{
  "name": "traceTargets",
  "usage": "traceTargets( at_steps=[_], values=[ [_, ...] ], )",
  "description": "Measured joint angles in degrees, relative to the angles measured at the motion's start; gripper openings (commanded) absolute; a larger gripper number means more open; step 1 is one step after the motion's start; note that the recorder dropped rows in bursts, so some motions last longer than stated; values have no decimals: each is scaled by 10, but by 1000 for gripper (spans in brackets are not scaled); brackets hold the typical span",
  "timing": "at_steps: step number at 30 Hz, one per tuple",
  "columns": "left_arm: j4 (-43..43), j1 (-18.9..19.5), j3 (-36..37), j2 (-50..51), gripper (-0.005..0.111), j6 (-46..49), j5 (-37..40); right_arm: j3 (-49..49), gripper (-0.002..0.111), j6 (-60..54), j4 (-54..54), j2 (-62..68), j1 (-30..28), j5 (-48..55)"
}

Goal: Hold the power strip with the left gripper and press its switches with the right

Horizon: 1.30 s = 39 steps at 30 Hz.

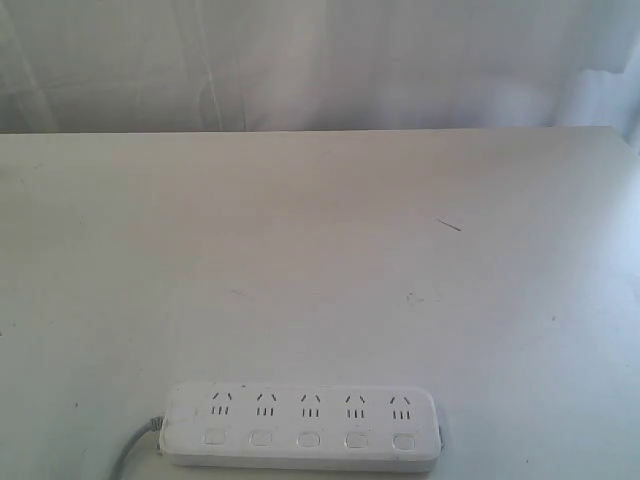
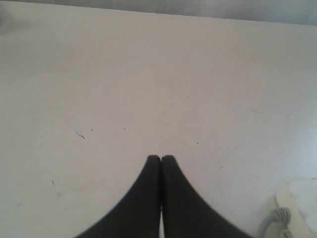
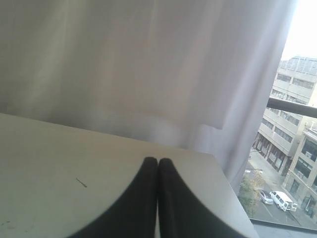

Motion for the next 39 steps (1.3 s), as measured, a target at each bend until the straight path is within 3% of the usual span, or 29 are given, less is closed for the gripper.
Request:
traceTargets(
  at_steps=[14, 39],
  values=[
    [-94, 1, 1, -56, 0, 28, 94, 0, 0, 0, 0, 0, 0, 5],
    [-101, 1, 1, -60, 0, 20, 99, 0, 0, 0, 0, 0, 0, 5]
  ],
)
